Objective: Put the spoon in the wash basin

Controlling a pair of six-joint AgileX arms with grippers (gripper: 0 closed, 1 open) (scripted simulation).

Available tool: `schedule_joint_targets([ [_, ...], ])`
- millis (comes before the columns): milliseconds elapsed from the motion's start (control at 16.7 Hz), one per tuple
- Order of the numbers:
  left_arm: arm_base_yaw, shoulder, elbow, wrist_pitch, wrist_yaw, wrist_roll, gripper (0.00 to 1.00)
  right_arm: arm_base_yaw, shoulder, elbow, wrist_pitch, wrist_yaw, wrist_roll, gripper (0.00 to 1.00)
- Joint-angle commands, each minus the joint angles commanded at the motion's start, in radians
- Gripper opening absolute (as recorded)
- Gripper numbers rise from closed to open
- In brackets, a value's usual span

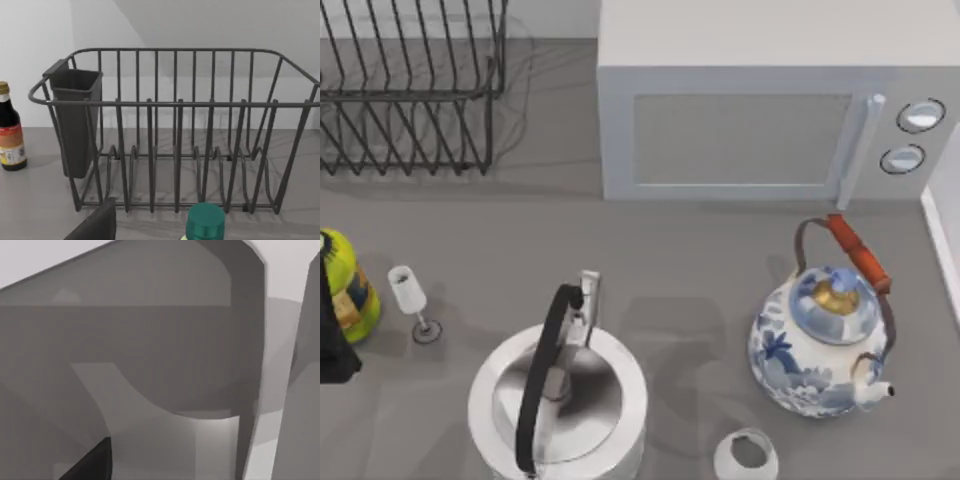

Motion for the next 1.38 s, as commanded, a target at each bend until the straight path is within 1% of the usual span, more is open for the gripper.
schedule_joint_targets([
  [120, 0.000, 0.000, 0.000, 0.000, 0.000, 0.000, 1.00, 0.001, 0.022, -0.021, 0.039, 0.000, 0.001, 1.00],
  [360, 0.000, 0.000, 0.000, 0.000, 0.000, 0.000, 1.00, 0.001, 0.024, -0.023, 0.042, 0.000, 0.001, 1.00],
  [1140, 0.000, 0.000, 0.000, 0.000, 0.000, 0.000, 1.00, 0.001, 0.024, -0.023, 0.042, 0.000, 0.001, 0.02],
  [1200, 0.000, 0.000, 0.000, 0.000, 0.000, 0.000, 1.00, 0.001, 0.024, -0.023, 0.042, 0.000, 0.001, 0.00],
  [1380, 0.000, 0.000, 0.000, 0.000, 0.000, 0.000, 1.00, 0.001, 0.024, -0.023, 0.042, 0.000, 0.001, 0.00],
])
